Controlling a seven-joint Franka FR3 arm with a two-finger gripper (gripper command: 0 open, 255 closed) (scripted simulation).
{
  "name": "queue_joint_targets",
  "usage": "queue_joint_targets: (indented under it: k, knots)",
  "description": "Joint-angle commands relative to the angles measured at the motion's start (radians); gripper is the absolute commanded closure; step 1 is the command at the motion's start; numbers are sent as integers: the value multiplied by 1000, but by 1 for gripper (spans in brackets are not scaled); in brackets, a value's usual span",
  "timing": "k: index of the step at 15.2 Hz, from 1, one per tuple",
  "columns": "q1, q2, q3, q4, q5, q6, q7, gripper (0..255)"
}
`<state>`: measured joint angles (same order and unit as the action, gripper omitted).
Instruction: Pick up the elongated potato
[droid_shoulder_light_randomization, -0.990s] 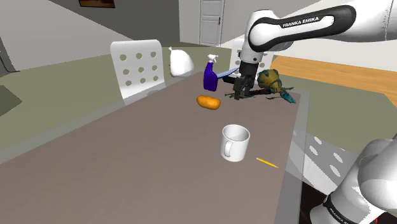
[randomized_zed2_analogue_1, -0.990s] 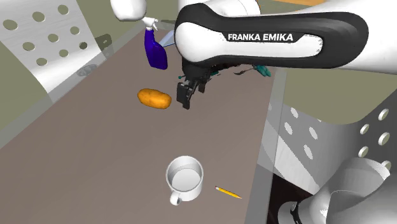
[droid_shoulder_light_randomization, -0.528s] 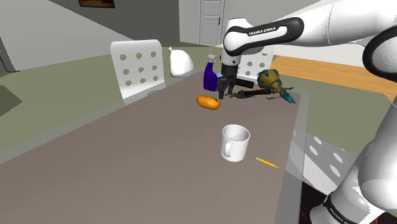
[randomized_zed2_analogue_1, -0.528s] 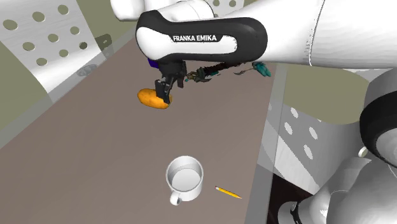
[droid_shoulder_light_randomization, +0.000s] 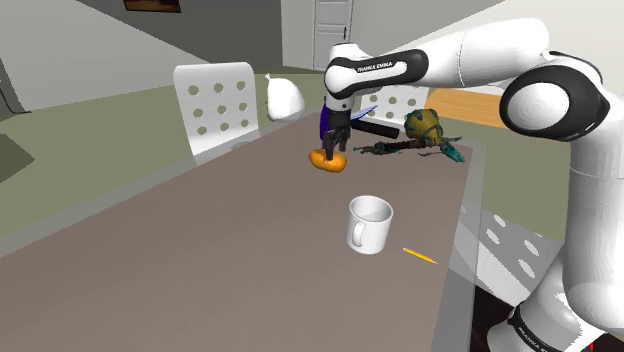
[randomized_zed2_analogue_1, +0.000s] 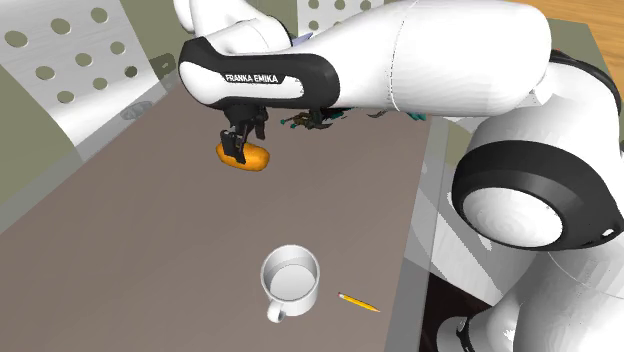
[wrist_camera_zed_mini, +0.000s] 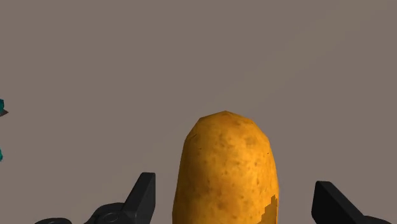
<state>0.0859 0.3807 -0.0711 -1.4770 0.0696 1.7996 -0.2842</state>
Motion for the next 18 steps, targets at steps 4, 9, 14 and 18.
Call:
queue_joint_targets:
  k: [4,9,14,18]
  knots:
    - [2,15,2,-47,1,62,-2,0]
    - [2,17,1,-53,2,69,-3,255]
    - [2,17,2,-50,2,68,-3,255]
    - [2,11,1,-33,1,45,-1,255]
